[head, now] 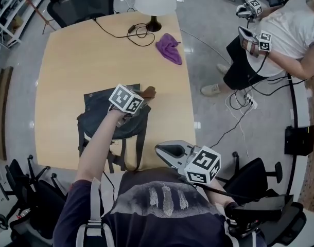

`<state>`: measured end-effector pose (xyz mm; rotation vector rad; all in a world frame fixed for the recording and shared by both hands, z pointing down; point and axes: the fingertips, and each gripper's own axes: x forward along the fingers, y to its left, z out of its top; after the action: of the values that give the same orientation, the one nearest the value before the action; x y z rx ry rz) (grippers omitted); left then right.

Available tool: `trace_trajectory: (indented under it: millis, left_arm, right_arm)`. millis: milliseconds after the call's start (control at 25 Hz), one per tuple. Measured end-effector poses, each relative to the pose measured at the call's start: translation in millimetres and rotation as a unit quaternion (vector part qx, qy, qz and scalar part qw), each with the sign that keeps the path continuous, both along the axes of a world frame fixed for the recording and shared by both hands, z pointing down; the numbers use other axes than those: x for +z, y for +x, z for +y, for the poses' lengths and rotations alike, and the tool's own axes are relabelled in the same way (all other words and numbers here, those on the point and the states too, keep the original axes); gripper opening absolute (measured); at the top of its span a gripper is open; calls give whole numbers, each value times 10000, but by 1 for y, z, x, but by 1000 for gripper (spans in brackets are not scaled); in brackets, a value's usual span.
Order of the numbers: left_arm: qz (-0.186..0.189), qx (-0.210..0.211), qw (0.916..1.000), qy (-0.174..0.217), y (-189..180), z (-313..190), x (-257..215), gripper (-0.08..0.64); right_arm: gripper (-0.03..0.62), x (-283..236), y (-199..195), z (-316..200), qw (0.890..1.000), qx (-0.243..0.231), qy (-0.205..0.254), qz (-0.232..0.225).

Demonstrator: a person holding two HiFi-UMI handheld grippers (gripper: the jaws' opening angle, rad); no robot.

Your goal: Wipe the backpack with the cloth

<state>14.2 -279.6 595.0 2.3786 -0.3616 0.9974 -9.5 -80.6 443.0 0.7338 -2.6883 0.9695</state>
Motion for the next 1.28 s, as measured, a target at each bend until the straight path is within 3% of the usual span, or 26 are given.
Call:
trace_trajectory:
  millis: [80,160,240,320,400,560,680,840,1120,1280]
  left_arm:
    - [821,-368,9957,-208,16,-9,-25,57]
    - [1484,-924,9840,-347,20,-28,-43,57]
    - [1680,-1552,9731,-283,10,-55,-45,57]
    - [1307,-2019,9706,-39,-10,-77,-28,57]
    - [661,-2102,9751,249,-30,-87,-3,57]
    - [-455,-1716,9804,859,-58,-88,36,57]
    - [-905,-1293,9786,1321,-73,-86,57,57]
    - [-1535,-803,9678,1826,-95,-88,74,57]
    - [-1725,-931,9610,1950,-150,-91,77,57]
    - [-1794,-1356,9577,1796,-192,-93,77,57]
  right_arm:
    - [2,2,-2,0,10000,11,-39,17]
    - [2,3,-5,1,9999,16,-94,32]
    - [2,4,-7,0,9999,2,-135,72]
    - [2,5,-11,-1,9998,-16,-173,124]
    - [2,8,-14,0,9996,-13,-225,169]
    - [2,12,-21,1,9991,18,-328,286]
    - [2,12,-28,-1,9988,-18,-351,343]
    - [2,14,-41,-6,9982,-86,-398,432]
    - [2,9,-69,-11,9979,-281,-371,459]
    - [2,9,-80,-12,9975,-339,-381,489]
